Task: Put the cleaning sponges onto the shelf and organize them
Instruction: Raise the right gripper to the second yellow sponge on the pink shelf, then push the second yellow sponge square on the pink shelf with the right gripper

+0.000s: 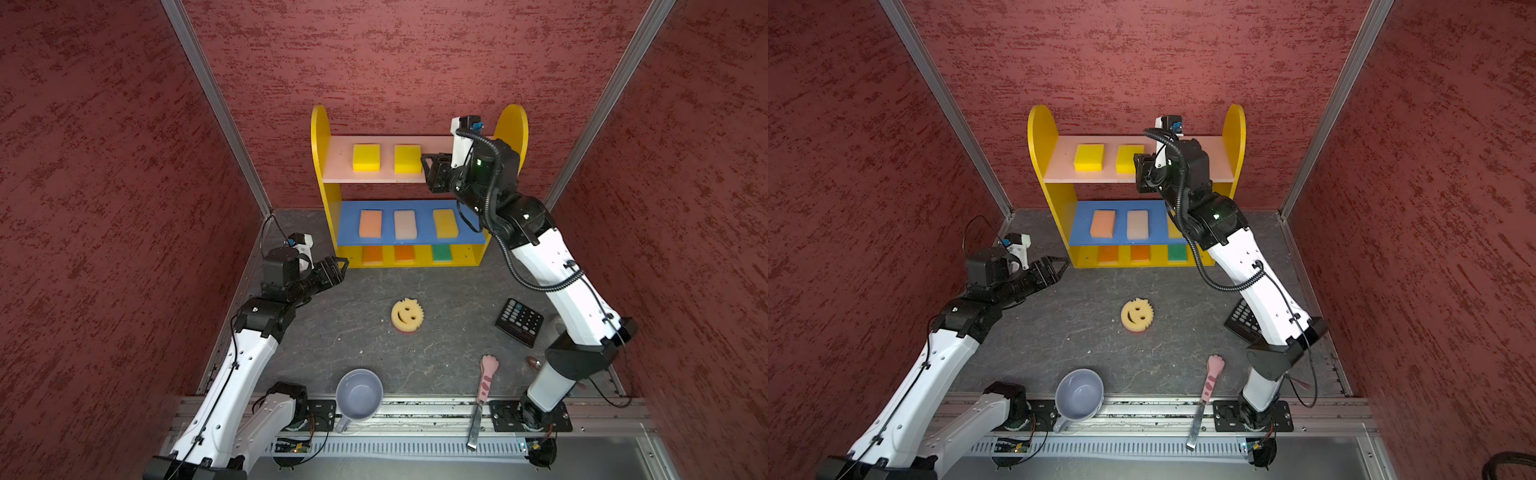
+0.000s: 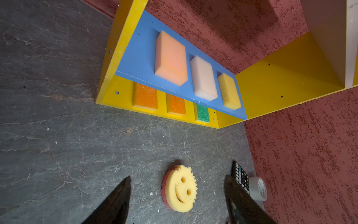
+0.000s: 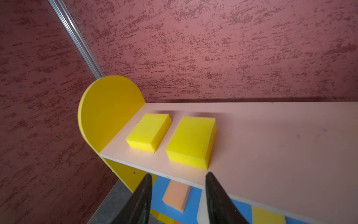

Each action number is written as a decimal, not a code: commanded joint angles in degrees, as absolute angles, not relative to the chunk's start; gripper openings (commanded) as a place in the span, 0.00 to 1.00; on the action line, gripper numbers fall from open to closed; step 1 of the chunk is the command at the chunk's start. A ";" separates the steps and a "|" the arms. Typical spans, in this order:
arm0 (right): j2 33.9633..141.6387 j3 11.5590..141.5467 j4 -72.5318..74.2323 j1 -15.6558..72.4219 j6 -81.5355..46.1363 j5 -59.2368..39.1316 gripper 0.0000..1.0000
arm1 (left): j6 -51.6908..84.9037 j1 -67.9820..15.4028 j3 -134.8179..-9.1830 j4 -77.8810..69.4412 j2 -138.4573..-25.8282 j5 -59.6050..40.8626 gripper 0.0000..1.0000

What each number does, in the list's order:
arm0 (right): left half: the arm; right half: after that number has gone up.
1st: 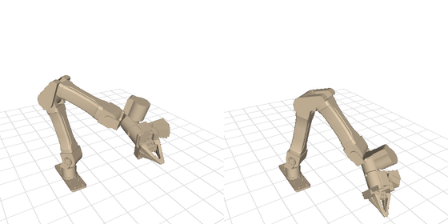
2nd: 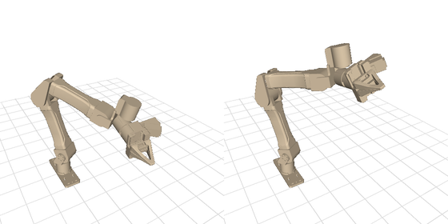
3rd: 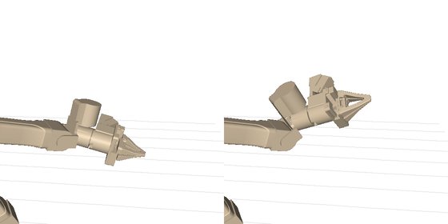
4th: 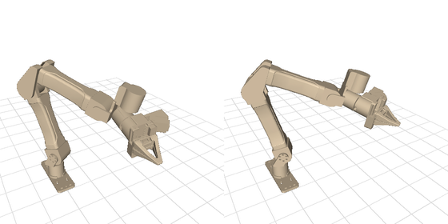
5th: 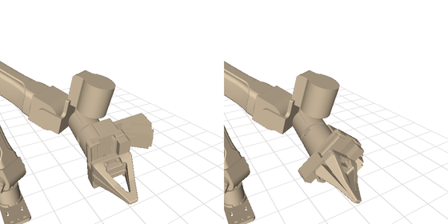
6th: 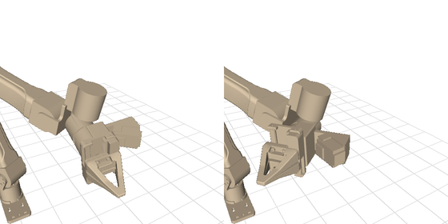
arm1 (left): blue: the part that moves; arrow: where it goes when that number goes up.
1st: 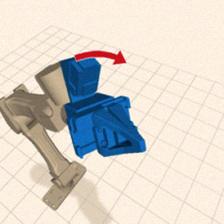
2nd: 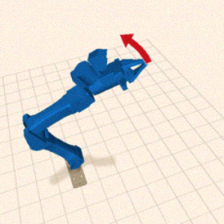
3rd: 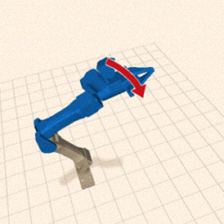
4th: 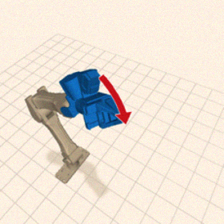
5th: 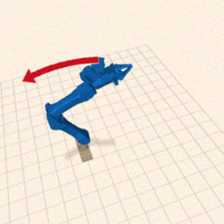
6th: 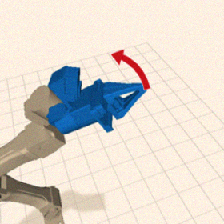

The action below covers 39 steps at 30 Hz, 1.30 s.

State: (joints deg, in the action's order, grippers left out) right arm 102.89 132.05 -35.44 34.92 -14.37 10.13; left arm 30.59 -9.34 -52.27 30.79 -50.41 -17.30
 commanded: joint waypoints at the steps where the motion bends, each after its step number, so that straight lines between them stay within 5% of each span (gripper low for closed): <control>1: 108.20 139.62 -42.75 33.21 -14.93 8.87 0.54 | 30.18 -8.90 -51.44 32.68 -47.45 -15.88 0.76; 32: 118.00 145.25 -38.82 25.01 -27.66 -11.80 0.44 | 28.84 -5.81 -52.21 36.13 -48.10 -15.23 0.79; 39: 119.79 146.33 -38.43 24.87 -28.95 -12.30 0.29 | 28.50 -4.85 -51.44 36.43 -47.52 -15.31 0.80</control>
State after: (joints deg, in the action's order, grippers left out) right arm 118.74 144.92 -39.29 25.28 -27.81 -11.07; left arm 29.67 -5.43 -52.16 36.07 -48.05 -15.75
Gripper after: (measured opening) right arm 0.298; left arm 0.796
